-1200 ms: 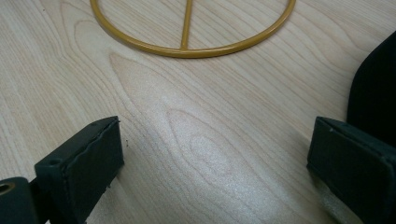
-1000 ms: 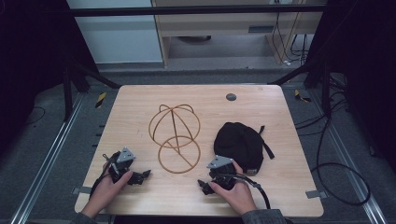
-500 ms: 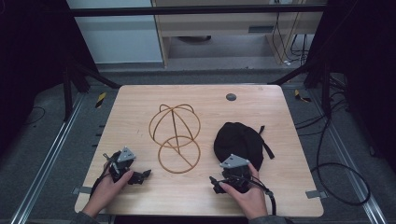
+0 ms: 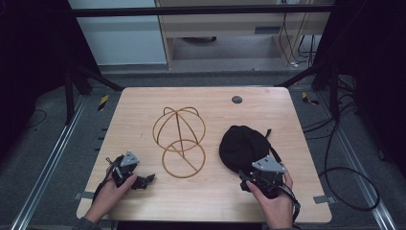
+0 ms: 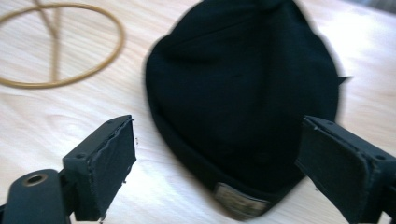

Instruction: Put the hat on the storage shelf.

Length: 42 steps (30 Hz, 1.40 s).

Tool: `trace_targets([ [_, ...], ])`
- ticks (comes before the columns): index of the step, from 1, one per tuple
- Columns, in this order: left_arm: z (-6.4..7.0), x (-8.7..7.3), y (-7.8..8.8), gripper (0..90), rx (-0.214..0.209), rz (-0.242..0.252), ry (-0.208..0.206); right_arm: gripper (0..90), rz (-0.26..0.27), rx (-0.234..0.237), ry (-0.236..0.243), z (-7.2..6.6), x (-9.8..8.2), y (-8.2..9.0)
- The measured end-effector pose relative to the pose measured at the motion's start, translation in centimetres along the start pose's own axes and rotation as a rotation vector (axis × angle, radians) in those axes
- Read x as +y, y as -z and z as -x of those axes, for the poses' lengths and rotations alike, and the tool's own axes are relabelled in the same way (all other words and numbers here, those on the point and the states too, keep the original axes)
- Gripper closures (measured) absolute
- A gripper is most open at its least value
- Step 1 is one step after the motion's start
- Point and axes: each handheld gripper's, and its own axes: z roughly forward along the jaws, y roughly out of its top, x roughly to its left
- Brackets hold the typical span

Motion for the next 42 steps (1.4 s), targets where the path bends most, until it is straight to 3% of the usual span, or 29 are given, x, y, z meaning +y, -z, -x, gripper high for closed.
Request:
trace_targets([
  [1,0.0,0.0,0.0,0.0,0.0,0.0,0.0,11.7,0.001,-0.027,0.011,0.1,0.1,0.2],
  [6,0.0,0.0,0.0,0.0,-0.001,0.0,-0.001,12.5,-0.022,-0.06,0.005,1.2,1.1,0.9],
  [11,0.0,0.0,0.0,0.0,-0.002,-0.001,-0.002,16.6,-0.083,-0.03,0.028,2.1,2.9,1.0],
  [15,0.0,0.1,-0.1,0.0,-0.001,0.0,-0.002,16.7,-0.137,-0.047,0.071,2.8,4.7,0.6],
  [19,0.0,0.1,-0.1,0.0,-0.002,-0.001,-0.001,15.5,-0.184,0.002,0.09,3.8,6.5,0.1],
  [21,0.0,0.1,-0.1,0.0,-0.002,0.001,0.001,15.4,-0.212,-0.005,0.121,4.2,7.2,-0.2],
  [24,0.0,0.1,-0.1,0.0,-0.003,0.001,0.001,13.2,-0.26,0.025,0.122,4.9,8.3,-0.8],
  [27,0.0,0.1,-0.1,0.0,-0.003,0.001,0.0,12.4,-0.306,0.034,0.164,5.2,9.4,-1.5],
  [42,0.0,0.1,-0.1,0.0,-0.003,0.0,0.0,22.1,-0.348,0.173,0.242,5.9,12.4,-3.0],
])
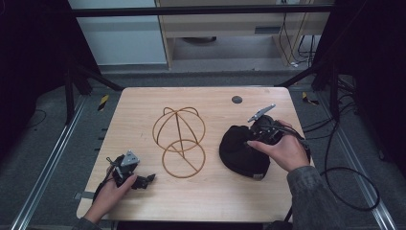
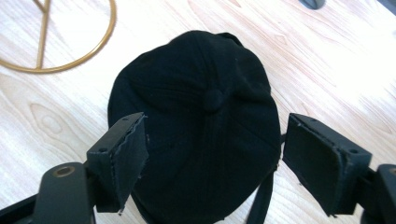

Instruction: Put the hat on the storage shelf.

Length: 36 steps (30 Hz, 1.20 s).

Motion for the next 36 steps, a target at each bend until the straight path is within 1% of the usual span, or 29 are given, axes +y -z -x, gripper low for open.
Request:
trace_targets([
  [2,0.0,0.0,0.0,0.0,0.001,0.0,0.0,23.4,-0.013,0.012,0.017,0.0,0.3,-0.1],
  [5,0.0,0.0,0.0,0.0,0.0,0.0,0.0,30.9,-0.018,0.046,0.041,0.1,1.0,-0.5],
  [7,0.0,0.0,0.0,0.0,-0.002,0.0,-0.001,34.8,-0.014,0.056,0.046,0.2,1.4,-0.7],
  [9,0.0,0.0,0.0,0.0,-0.003,0.0,-0.003,35.4,-0.027,0.068,0.034,0.4,1.7,-1.0],
  [12,0.0,0.1,0.0,0.0,-0.002,0.0,-0.005,32.6,-0.051,0.069,0.021,0.6,2.2,-1.5],
  [14,0.0,0.1,-0.1,0.0,-0.002,0.0,-0.005,28.7,-0.068,0.083,0.008,0.8,2.4,-2.0],
  [15,0.0,0.1,-0.1,0.0,-0.002,0.0,-0.005,26.2,-0.089,0.087,0.007,0.9,2.5,-2.5],
  [17,0.0,0.1,-0.1,0.0,-0.003,0.0,-0.006,23.9,-0.112,0.078,0.008,1.0,2.6,-3.1],
  [19,0.0,0.1,-0.1,0.0,-0.004,0.002,-0.004,24.1,-0.126,0.079,0.009,1.1,2.7,-3.7],
  [21,0.0,0.1,-0.1,0.0,-0.006,0.002,-0.004,26.2,-0.139,0.079,0.009,1.2,2.8,-4.2],
  [24,0.0,0.1,-0.1,0.0,-0.006,0.003,-0.004,30.9,-0.15,0.078,0.003,1.4,2.9,-4.8],
  [25,0.0,0.1,-0.1,0.0,-0.006,0.003,-0.004,34.2,-0.15,0.079,0.007,1.5,2.9,-4.9],
  [26,0.0,0.1,-0.1,0.0,-0.006,0.003,-0.004,36.8,-0.156,0.078,-0.001,1.5,2.9,-5.1],
  [27,0.0,0.1,-0.1,0.0,-0.006,0.003,-0.004,38.6,-0.16,0.067,0.012,1.7,2.9,-5.3],
  [28,0.0,0.1,-0.1,0.0,-0.006,0.003,-0.004,41.3,-0.166,0.063,0.002,1.7,2.9,-5.4],
  [32,0.0,0.1,-0.1,0.0,-0.006,0.003,-0.004,50.6,-0.16,0.053,0.017,1.8,2.9,-5.6],
  [34,0.0,0.1,-0.1,0.0,-0.006,0.003,-0.004,54.4,-0.165,0.056,0.021,1.9,2.9,-5.7],
  [36,0.0,0.1,-0.1,0.0,-0.006,0.003,-0.004,61.1,-0.166,0.064,0.026,1.8,3.0,-5.8],
])
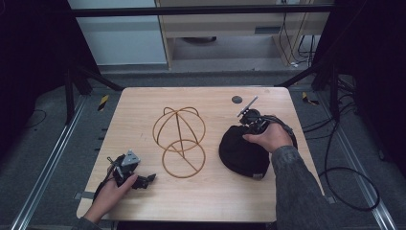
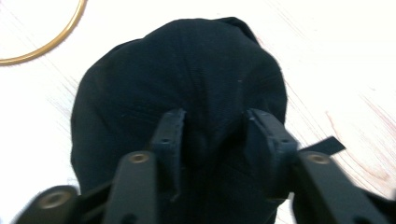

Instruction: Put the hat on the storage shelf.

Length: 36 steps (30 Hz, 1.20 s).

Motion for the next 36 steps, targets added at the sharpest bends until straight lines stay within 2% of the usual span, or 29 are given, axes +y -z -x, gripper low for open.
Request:
trace_targets([
  [4,0.0,0.0,0.0,0.0,0.0,0.0,0.0,68.2,-0.016,0.007,0.014,-0.2,0.1,-0.3],
  [9,0.0,0.0,0.0,0.0,-0.003,0.0,-0.003,71.9,-0.012,0.032,0.001,-0.1,0.0,-0.2],
  [14,0.0,0.1,0.0,0.0,-0.003,-0.003,-0.007,74.7,0.061,0.035,-0.004,0.0,-0.7,1.5],
  [23,0.0,0.0,0.0,0.0,-0.001,-0.002,-0.004,75.7,0.22,0.068,-0.065,0.1,-2.3,5.5],
  [36,0.0,0.0,0.0,0.0,-0.001,-0.002,-0.004,77.0,0.309,0.063,-0.098,0.0,-3.2,8.3],
])
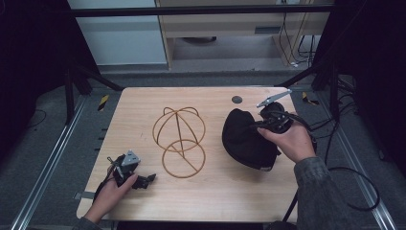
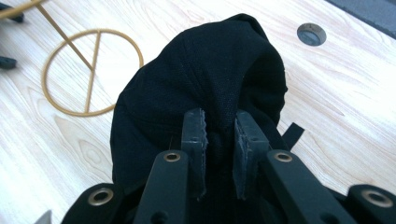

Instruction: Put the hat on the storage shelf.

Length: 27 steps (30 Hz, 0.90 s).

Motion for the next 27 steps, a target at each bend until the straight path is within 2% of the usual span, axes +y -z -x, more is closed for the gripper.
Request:
trace_targets([
  [5,0.0,0.0,0.0,0.0,0.002,0.0,0.003,77.2,0.005,0.002,-0.001,0.0,0.2,0.6],
  [12,0.0,0.0,0.0,0.0,0.003,0.002,0.005,77.4,0.043,0.001,0.002,-0.3,0.9,1.8],
  [18,0.1,0.0,0.0,0.0,0.003,0.003,0.007,77.6,0.105,0.009,-0.003,-0.4,1.5,3.1],
  [22,0.1,0.0,0.0,0.0,0.004,0.003,0.007,77.7,0.15,0.024,-0.009,-0.9,1.7,4.0],
  [27,0.1,0.0,0.0,0.0,0.004,0.003,0.005,77.7,0.174,0.03,0.006,-1.7,2.3,4.6],
])
